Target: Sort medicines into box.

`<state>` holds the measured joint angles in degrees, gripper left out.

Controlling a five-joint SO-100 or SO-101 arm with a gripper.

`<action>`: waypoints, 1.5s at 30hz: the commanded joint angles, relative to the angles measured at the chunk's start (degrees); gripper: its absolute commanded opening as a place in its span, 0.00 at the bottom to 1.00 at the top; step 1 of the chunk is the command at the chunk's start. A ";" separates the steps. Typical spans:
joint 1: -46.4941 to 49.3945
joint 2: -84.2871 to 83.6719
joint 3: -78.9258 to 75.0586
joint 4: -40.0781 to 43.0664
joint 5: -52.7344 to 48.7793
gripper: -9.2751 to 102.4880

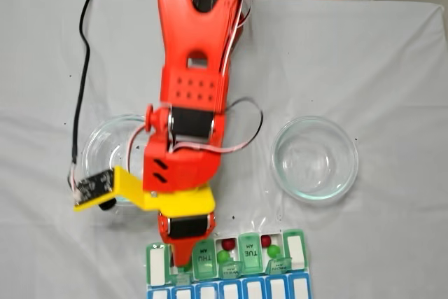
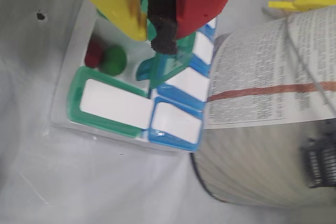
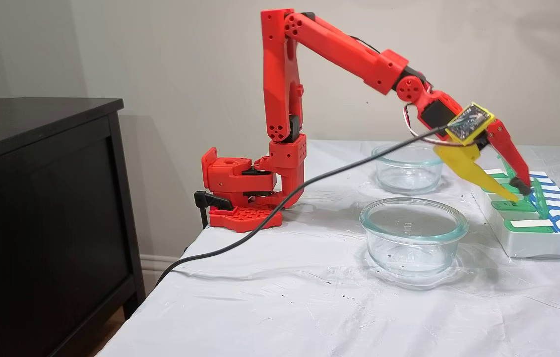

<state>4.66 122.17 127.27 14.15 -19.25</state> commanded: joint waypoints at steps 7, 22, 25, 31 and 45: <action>-16.35 15.56 10.11 -19.78 4.31 0.08; -17.14 -4.66 4.31 -32.17 12.92 0.08; -17.05 -6.77 2.99 -33.22 13.27 0.08; -18.02 -7.47 3.69 -32.43 12.66 0.08; -19.69 -4.48 0.88 -3.52 16.17 0.08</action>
<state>-15.21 113.03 133.24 5.45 -3.52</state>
